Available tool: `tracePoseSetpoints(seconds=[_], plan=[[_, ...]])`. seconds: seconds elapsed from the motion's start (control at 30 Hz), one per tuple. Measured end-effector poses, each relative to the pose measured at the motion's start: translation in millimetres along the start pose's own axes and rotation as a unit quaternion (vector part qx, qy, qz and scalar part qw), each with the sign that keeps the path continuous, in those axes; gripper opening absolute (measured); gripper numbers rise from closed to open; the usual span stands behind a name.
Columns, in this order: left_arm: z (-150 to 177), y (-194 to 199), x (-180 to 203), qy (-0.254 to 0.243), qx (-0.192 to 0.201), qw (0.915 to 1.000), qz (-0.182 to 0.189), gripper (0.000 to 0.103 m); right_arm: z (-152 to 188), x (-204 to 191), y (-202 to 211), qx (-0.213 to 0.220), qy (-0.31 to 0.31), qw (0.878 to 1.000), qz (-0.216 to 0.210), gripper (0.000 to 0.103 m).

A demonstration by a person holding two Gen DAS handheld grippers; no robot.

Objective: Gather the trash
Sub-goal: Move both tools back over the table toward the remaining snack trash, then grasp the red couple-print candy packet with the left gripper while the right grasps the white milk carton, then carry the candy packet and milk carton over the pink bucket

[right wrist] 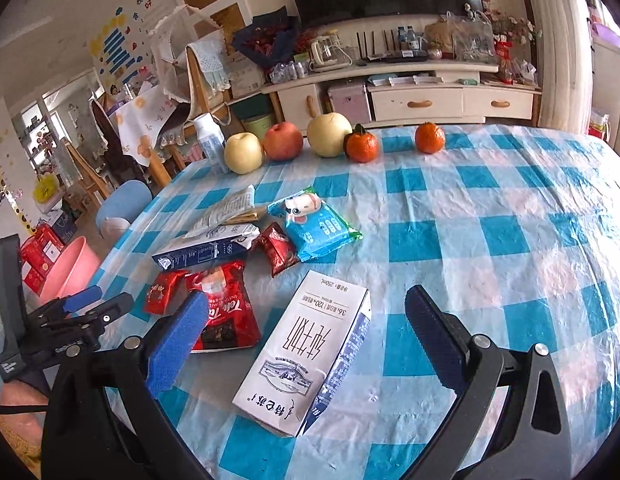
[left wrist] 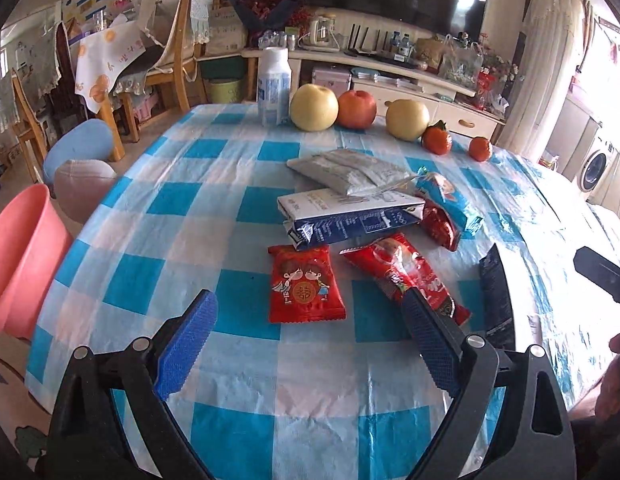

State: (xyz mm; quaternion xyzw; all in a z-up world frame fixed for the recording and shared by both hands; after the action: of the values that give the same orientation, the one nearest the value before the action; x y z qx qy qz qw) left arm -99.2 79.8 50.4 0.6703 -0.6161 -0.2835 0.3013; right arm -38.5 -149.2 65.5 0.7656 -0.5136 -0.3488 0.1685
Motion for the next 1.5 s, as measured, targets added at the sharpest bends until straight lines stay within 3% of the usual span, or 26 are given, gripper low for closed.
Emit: tracePoseSetpoints(seconds=[0.13, 0.43, 0.63, 0.73, 0.83, 0.93, 1.5], plan=[[-1.7, -26.6, -2.0, 0.009, -0.016, 0.9998, -0.006, 0.091, 4.6, 8.8, -13.3, -0.030, -0.027, 0.999, -0.007, 0.099], [-8.4, -63.2, -8.3, 0.019, -0.034, 0.9991, -0.019, 0.074, 11.1, 2.4, -36.8, -0.070, -0.033, 0.997, -0.030, 0.099], [-9.1, -74.0, -4.8, 0.010, -0.037, 0.9990, -0.020, 0.062, 15.7, 1.1, -51.2, -0.089, -0.023, 0.996, -0.010, 0.098], [-9.9, -74.7, -2.1, 0.002, -0.033, 0.9991, -0.026, 0.050, 17.2, 1.2, -56.9, -0.095, -0.020, 0.995, 0.000, 0.096], [-10.1, -74.0, -3.1, 0.001, -0.032, 0.9992, -0.022, 0.050, 19.0, 2.1, -63.9, -0.103, -0.016, 0.994, 0.012, 0.083], [-9.5, -73.1, -5.6, 0.003, -0.029, 0.9995, -0.016, 0.049, 20.9, 4.1, -70.3, -0.110, -0.014, 0.994, 0.025, 0.078], [-10.2, -41.1, -37.3, 0.032, 0.011, 0.9993, 0.016, 0.047, 26.3, -3.9, -86.5, -0.110, 0.027, 0.992, 0.052, 0.065]])
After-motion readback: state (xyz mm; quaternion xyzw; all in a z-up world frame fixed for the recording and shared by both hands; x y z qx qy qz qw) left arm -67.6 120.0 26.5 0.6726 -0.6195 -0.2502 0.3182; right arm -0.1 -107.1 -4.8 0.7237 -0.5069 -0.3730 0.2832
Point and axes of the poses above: each gripper's, at about its wrist camera, not at the fingertips, and y roughly against the way its jaws point, x to its right, z to its underside, the point moved 1 cm from there along -y, roughly the way its jaws point, and after that the axes turned 7 degrees about -z, right-handed, at the moved point
